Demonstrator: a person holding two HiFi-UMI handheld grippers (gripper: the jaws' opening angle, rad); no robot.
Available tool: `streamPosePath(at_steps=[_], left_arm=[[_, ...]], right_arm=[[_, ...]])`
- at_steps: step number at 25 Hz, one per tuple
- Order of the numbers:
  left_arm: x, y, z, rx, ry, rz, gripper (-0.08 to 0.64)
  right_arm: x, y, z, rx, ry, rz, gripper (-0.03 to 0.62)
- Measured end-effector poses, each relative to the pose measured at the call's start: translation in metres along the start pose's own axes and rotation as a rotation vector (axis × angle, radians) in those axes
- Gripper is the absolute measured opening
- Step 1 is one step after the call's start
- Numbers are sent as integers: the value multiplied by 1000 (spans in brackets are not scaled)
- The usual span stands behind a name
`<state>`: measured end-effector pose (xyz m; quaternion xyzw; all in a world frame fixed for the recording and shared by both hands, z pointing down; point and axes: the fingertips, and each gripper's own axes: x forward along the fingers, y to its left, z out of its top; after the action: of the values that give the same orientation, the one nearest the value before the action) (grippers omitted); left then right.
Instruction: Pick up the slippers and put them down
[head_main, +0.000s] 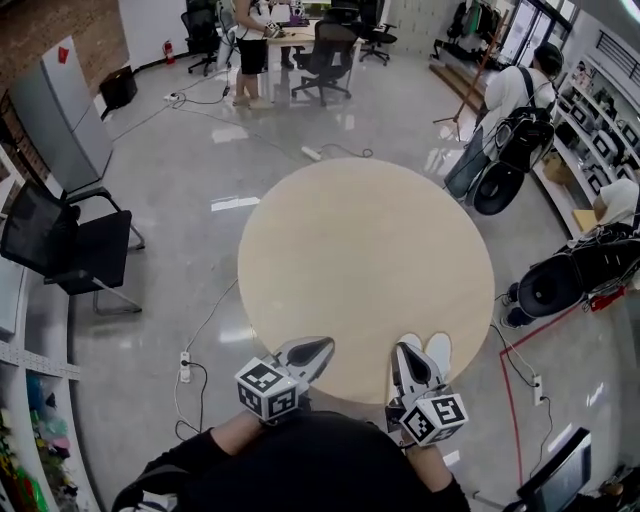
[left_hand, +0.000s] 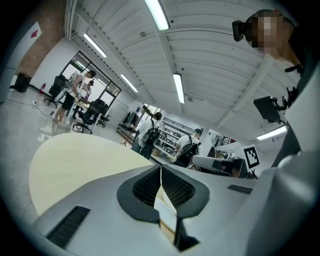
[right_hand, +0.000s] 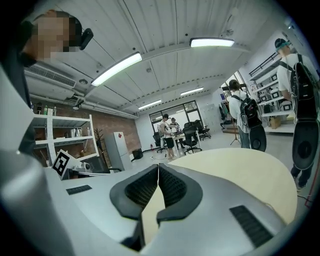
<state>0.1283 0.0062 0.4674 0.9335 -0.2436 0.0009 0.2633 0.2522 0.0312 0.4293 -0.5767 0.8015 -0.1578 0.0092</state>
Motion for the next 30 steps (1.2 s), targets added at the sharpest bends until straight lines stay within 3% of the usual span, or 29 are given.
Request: streamPosePath(at_steps=[6,13,18,21,27,30], left_arm=[[1,6,-3,8,20,-27,25],[12,-5,-7,43,76,-85,25],[14,-18,-12,59,103,-119,25],[5,-22,-17,61,112,-120,25],[-4,-21,-14,154,99,-84,25],[-2,-16,-15,161,94,-77,25]], right_arm=[[12,21,10,-36,-12,34,17],[7,24,14,-97,-13,-5,15],[-2,23,6,-72,14,-19,15],[-10,29,1,-62,19,-25,15],[-8,33,2,-75,9,-17,15],[-3,30,1,-85,13,-10,15]])
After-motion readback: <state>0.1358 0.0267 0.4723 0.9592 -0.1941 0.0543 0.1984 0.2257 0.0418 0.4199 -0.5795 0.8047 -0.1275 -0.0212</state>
